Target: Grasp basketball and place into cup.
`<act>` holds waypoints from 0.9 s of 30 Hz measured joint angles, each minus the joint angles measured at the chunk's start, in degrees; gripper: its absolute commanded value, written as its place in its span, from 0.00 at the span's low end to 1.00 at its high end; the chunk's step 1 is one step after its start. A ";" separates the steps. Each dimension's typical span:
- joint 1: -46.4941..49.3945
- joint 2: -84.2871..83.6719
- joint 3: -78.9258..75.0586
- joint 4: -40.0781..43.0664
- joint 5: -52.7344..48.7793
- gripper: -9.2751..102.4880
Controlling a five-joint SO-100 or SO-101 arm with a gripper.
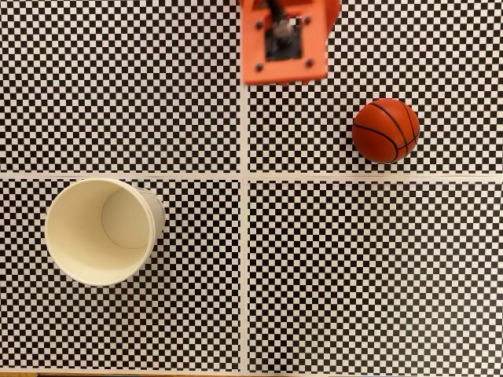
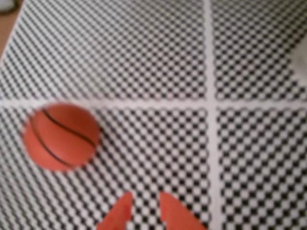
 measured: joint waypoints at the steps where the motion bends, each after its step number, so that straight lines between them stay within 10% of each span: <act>1: -0.70 -1.76 -2.37 0.09 0.26 0.08; 27: -15.12 -50.71 -34.10 0.26 9.58 0.08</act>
